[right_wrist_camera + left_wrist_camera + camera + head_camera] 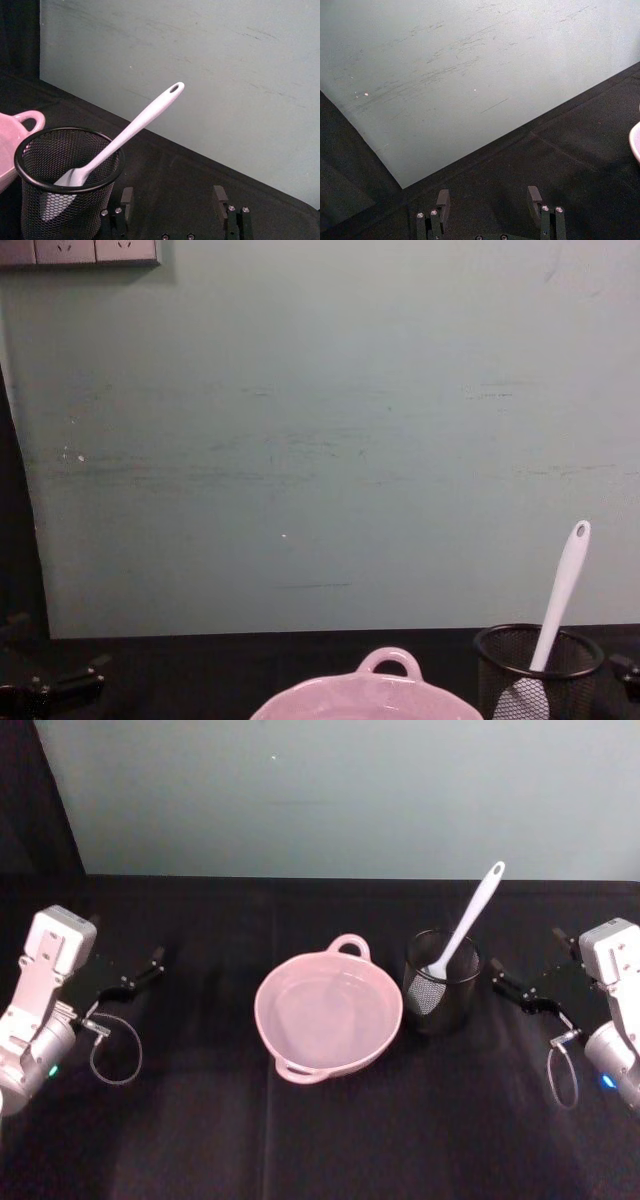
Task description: Use the one hand to pick up the spoon and stir the clear water in the bowl.
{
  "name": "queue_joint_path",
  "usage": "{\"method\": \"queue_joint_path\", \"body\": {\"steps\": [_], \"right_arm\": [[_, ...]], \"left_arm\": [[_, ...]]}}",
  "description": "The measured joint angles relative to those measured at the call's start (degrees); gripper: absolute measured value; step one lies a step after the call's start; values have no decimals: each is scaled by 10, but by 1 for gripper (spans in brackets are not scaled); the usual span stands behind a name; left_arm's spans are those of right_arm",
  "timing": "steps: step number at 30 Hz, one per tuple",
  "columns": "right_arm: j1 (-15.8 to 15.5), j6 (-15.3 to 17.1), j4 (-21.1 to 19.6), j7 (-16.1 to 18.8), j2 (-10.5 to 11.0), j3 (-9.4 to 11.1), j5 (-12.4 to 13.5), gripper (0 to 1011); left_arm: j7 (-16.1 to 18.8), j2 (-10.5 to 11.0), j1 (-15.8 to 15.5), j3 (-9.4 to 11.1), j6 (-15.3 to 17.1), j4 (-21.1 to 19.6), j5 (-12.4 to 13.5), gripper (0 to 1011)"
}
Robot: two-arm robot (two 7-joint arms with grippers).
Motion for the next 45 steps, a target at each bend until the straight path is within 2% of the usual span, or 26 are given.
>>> {"method": "queue_joint_path", "body": {"steps": [30,32,33,37,39,41,43,45], "right_arm": [[0,0,0,0,0,0,0,1003],[1,4,-1,1,1,-1,-6,1003],[2,13,-7,1,4,-4,-20,1002],[-1,30,-18,-9,14,-5,-46,1002],[-11,41,-33,-15,25,4,-57,1003],[-17,42,-39,-14,30,10,-56,1002],[-25,42,-47,-12,34,18,-47,1003],[-37,38,-59,1,38,35,-23,1003]], "left_arm": [[0,0,0,0,0,0,0,1011],[0,0,0,0,0,0,0,1011],[0,0,0,0,0,0,0,1011],[0,0,0,0,0,0,0,1011],[0,0,0,0,0,0,0,1011],[0,0,0,0,0,0,0,1011],[0,0,0,0,0,0,0,1011],[0,0,0,0,0,0,0,1011]]}}
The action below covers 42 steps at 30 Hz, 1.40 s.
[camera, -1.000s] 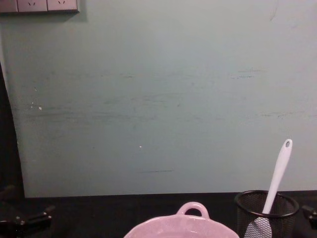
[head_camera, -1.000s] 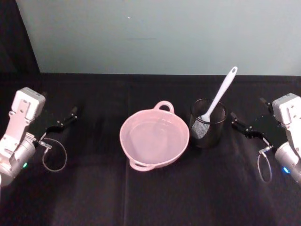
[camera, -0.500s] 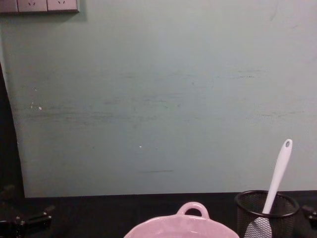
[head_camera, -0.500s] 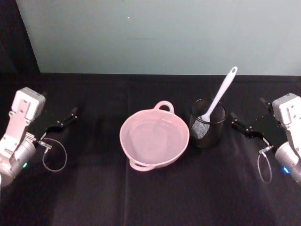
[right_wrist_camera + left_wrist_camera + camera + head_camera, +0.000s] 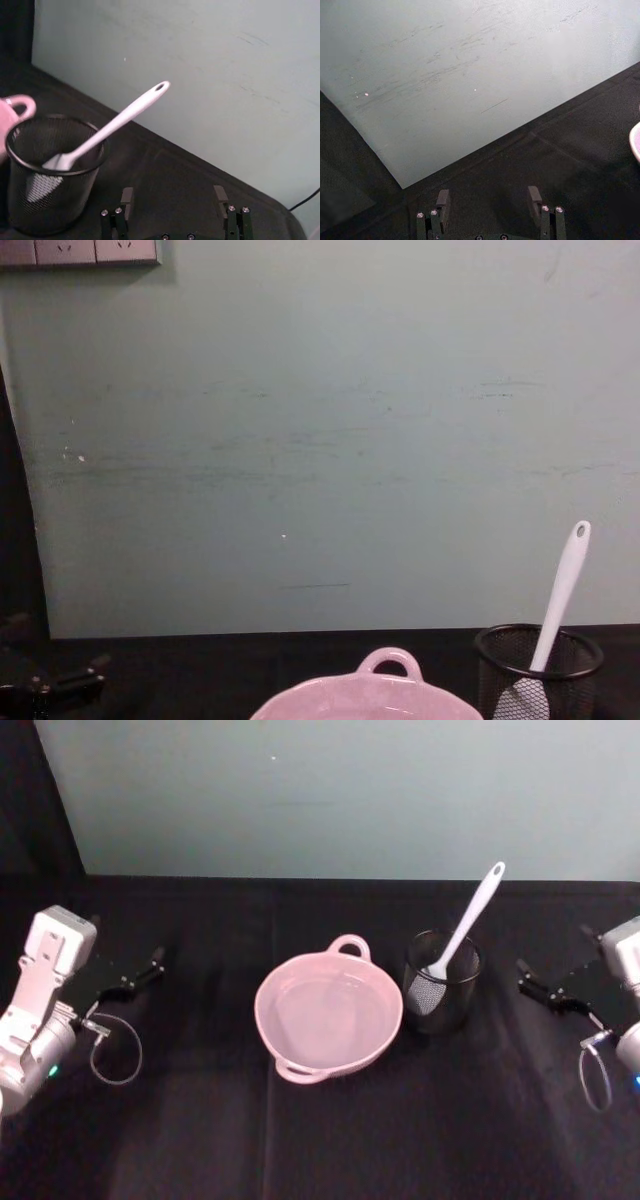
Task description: Use the one hand to pick up the spoon and stir the clear water in the bowl.
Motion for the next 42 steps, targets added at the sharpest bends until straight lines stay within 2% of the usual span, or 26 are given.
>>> {"method": "queue_joint_path", "body": {"steps": [1,2,5,7,8,9,11,12,14,17,19,20,23,27,36,42], "right_arm": [[-4,-1,-4,6,0,6,10,1003],[-11,-4,-12,19,1,19,34,1002],[-19,-4,-22,44,1,37,75,1003],[-26,7,-34,85,-2,62,135,1002],[-26,7,-34,85,-2,62,135,1002],[-26,17,-38,106,-6,72,165,1003],[-26,28,-39,123,-9,81,191,1002],[-22,43,-38,141,-16,89,219,1003],[-13,69,-31,164,-28,99,257,1003],[-2,92,-21,180,-40,107,287,1002],[12,119,-6,194,-54,113,318,1003],[23,137,5,202,-61,114,337,1003],[46,165,30,218,-72,112,372,1003],[73,184,59,227,-83,101,392,1003],[124,190,106,235,-99,68,396,1003],[145,189,126,241,-106,53,400,1002]], "left_arm": [[0,0,0,0,0,0,0,1011],[0,0,0,0,0,0,0,1011],[0,0,0,0,0,0,0,1011],[0,0,0,0,0,0,0,1011],[0,0,0,0,0,0,0,1011],[0,0,0,0,0,0,0,1011],[0,0,0,0,0,0,0,1011],[0,0,0,0,0,0,0,1011],[0,0,0,0,0,0,0,1011],[0,0,0,0,0,0,0,1011],[0,0,0,0,0,0,0,1011],[0,0,0,0,0,0,0,1011],[0,0,0,0,0,0,0,1011],[0,0,0,0,0,0,0,1011],[0,0,0,0,0,0,0,1011],[0,0,0,0,0,0,0,1011]]}}
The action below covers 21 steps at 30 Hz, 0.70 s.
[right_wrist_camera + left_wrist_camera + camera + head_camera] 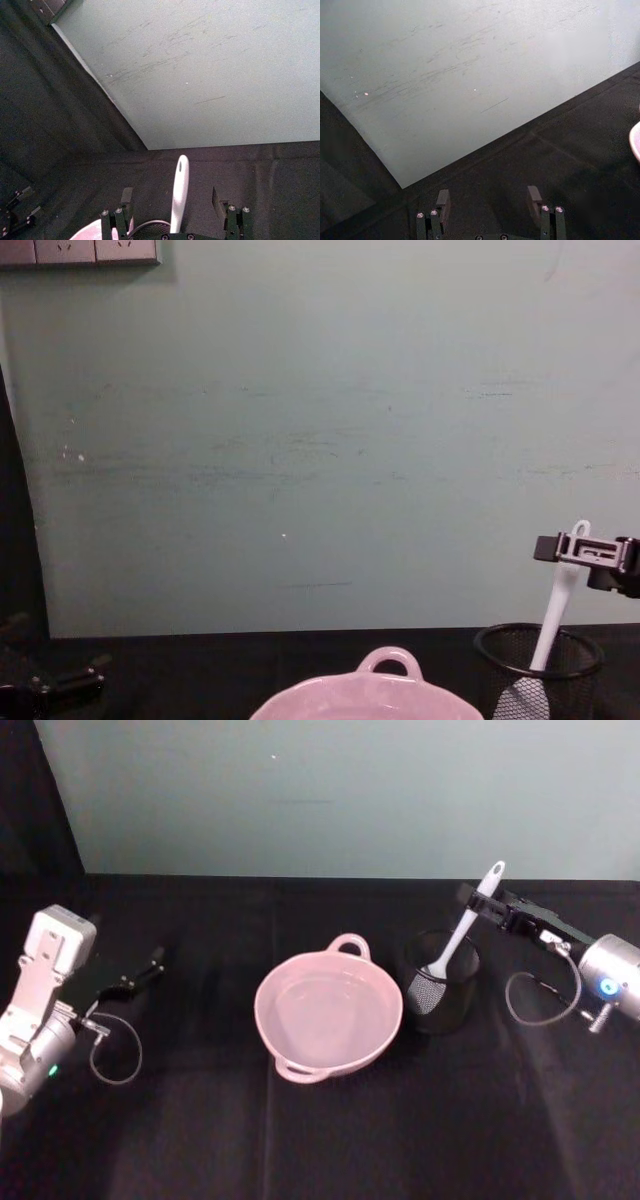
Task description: Use the one hand to pick up the spoon and stir the clear water in the bowl.
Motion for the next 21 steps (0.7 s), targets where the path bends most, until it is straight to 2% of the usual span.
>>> {"method": "queue_joint_path", "body": {"steps": [5,12,17,21], "right_arm": [[11,-5,13,1,-5,-10,5,1003],[10,-5,11,1,-5,-9,5,997],[10,-5,10,1,-4,-8,4,908],[9,-5,10,1,-4,-8,4,800]], "left_arm": [[0,0,0,0,0,0,0,1011],[0,0,0,0,0,0,0,1011],[0,0,0,0,0,0,0,1011],[0,0,0,0,0,0,0,1011]]}}
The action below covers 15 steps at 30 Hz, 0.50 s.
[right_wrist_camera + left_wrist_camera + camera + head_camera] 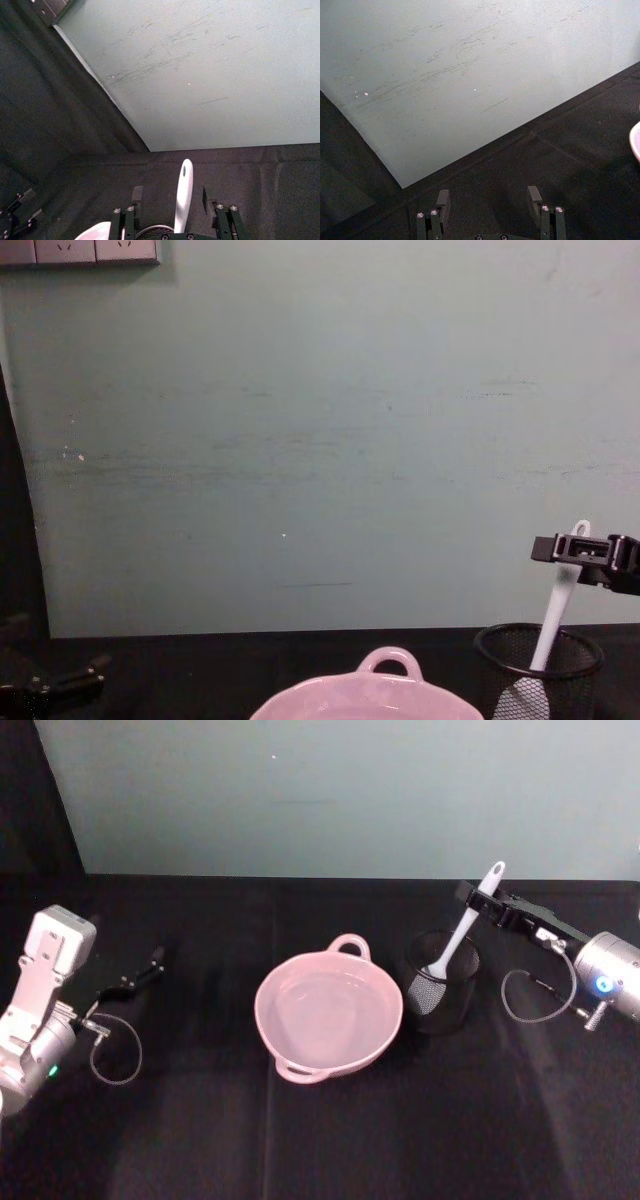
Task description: Use the one hand to pick up the spoon and stir the clear water in the bowl.
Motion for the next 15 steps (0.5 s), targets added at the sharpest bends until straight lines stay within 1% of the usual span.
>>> {"method": "queue_joint_path", "body": {"steps": [2,3,6,7,9,10,12,14,15], "right_arm": [[0,0,0,0,0,0,0,746],[0,0,0,0,0,0,0,689],[0,0,-1,0,0,0,-1,628],[0,0,-1,0,0,0,-1,569],[0,0,-1,0,0,1,-1,536],[-1,1,-1,0,1,1,-1,463],[-1,1,-1,0,1,1,-1,422],[-1,1,-1,0,1,1,-1,342],[-1,1,-1,0,1,1,-1,321]], "left_arm": [[0,0,0,0,0,0,0,1011],[0,0,0,0,0,0,0,1011],[0,0,0,0,0,0,0,1011],[0,0,0,0,0,0,0,1011],[0,0,0,0,0,0,0,1011],[0,0,0,0,0,0,0,1011],[0,0,0,0,0,0,0,1011],[0,0,0,0,0,0,0,1011],[0,0,0,0,0,0,0,1011]]}}
